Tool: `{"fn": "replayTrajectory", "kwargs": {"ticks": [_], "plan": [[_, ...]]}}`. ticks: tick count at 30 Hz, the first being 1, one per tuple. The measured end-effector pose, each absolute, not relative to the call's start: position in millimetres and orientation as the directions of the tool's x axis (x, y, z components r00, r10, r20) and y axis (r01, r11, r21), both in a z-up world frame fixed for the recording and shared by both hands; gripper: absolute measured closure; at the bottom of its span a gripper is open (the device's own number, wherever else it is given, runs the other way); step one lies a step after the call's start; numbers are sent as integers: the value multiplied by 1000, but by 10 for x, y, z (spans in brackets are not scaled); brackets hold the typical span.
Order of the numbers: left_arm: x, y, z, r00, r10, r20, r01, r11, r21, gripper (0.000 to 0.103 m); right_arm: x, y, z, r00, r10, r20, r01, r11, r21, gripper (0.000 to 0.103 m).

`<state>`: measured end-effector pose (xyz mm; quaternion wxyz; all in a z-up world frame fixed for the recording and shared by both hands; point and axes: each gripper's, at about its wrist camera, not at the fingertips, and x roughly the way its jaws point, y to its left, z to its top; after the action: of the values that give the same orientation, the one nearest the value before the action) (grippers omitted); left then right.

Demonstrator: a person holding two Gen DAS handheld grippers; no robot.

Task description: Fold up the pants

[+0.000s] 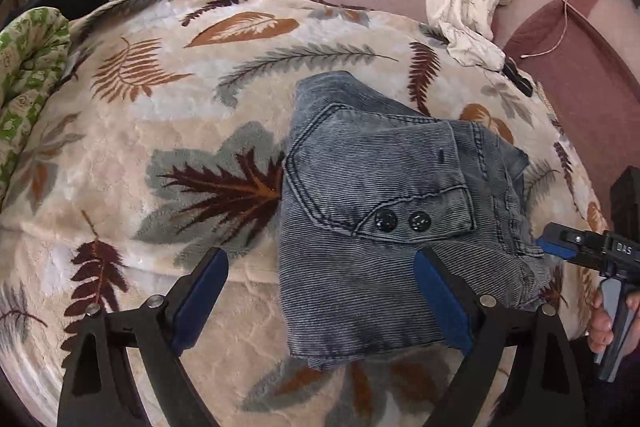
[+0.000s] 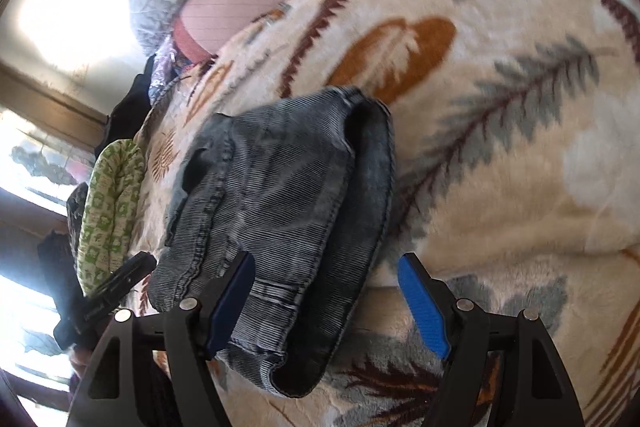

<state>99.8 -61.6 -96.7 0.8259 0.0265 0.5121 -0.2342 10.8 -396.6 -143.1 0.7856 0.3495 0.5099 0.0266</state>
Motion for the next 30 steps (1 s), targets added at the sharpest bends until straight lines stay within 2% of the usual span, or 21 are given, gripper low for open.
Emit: {"fn": "replayTrajectory", "kwargs": {"ticks": [7,12,16,22,25,27,30], "plan": [[1173,-661,-1058,258,-451,-854,439,842,-313,9,140,-3975,-1560,473,484,-736,328,679,657,23],[1305,-665,-1189,205,-451,-869,398,849,-347,9,204,-3918,-1585,482,492,-725,322,670,669,17],[1338,-770,-1231,176,-460,-870,424,833,-355,9,294,-3853,-1589,495,488,-719,325,663,674,10],[1385,-838,-1278,158,-472,-867,422,826,-373,9,466,-3715,-1584,517,450,-728,302,700,647,9],[1394,-823,-1290,156,-491,-857,417,820,-393,9,530,-3649,-1585,533,448,-718,276,709,648,9],[1379,-816,-1287,169,-495,-852,419,819,-392,9,594,-3549,-1651,512,509,-692,243,687,685,21],[1357,-827,-1292,183,-490,-852,429,820,-379,10,630,-3391,-1657,507,452,-734,225,753,619,25]]}}
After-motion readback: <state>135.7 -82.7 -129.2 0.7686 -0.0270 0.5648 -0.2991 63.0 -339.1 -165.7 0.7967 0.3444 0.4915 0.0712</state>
